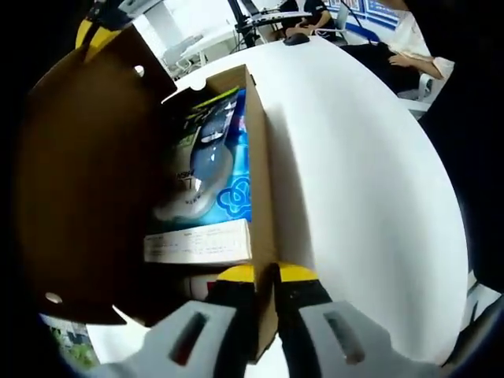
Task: Operate the shoe box by opening the lid, removing the specified soft item, and placing it in the target area until the item is outside and the box remains undamaged.
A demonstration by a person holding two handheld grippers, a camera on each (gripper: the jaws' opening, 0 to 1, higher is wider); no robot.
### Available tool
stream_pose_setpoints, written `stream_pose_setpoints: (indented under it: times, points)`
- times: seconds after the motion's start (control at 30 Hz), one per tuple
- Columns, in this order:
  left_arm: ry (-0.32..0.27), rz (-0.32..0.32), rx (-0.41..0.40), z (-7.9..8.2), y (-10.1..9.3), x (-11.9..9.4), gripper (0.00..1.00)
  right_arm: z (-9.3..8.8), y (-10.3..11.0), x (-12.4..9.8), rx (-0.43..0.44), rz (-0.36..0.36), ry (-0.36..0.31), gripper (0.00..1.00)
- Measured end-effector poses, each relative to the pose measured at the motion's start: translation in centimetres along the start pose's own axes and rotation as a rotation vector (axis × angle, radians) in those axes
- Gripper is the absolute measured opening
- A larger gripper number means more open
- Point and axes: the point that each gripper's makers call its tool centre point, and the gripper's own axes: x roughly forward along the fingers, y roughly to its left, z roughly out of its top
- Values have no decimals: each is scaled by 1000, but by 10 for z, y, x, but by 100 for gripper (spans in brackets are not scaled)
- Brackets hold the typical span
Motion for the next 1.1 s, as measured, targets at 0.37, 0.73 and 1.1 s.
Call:
stream_pose_setpoints:
  times: [0.37,0.73,1.1]
  points:
    - [2,1,-1,1,-1,0,6,-5,-6,15,30,74,-11,6]
    - [0,-1,0,0,0,0,6,-10,-10,31,52,97,-22,5]
    - [1,0,-3,0,0,0,6,-16,-13,51,67,106,-39,3]
